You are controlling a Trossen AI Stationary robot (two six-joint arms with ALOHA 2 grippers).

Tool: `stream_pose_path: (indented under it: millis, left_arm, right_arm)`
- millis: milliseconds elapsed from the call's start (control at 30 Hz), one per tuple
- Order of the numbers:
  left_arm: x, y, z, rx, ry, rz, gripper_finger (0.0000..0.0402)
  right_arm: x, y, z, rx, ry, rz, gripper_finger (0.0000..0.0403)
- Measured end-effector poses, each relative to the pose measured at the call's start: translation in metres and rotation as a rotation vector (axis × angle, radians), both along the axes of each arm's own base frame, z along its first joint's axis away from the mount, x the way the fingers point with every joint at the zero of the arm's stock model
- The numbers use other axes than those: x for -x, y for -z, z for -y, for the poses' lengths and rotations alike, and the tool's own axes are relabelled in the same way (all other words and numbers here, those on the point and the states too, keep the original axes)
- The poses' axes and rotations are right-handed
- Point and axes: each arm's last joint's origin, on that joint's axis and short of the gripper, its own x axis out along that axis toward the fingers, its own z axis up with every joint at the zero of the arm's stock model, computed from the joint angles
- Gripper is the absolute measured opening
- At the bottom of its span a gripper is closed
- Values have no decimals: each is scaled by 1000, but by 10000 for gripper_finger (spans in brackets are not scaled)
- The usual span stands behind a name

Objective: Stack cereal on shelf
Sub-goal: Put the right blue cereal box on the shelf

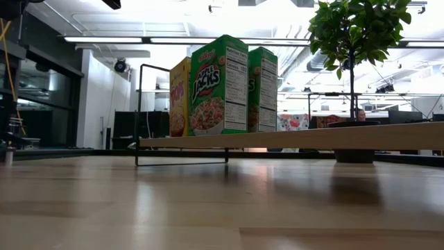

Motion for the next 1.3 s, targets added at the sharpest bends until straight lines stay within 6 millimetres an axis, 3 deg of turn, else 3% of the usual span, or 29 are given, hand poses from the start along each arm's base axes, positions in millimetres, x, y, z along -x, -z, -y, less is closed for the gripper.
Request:
stream_pose_path:
  millis: [267,533,1300]
  left_arm:
    - [0,0,0,0,0,0,207]
    - [0,0,0,1,0,0,207]
    - [0,1,0,-1,0,-7,207]
  right_arm:
    - [-2,18,-1,23,39,-110,271]
    - [-8,23,-3,41,26,-20,271]
    - [-18,57,-21,106,-10,-171,271]
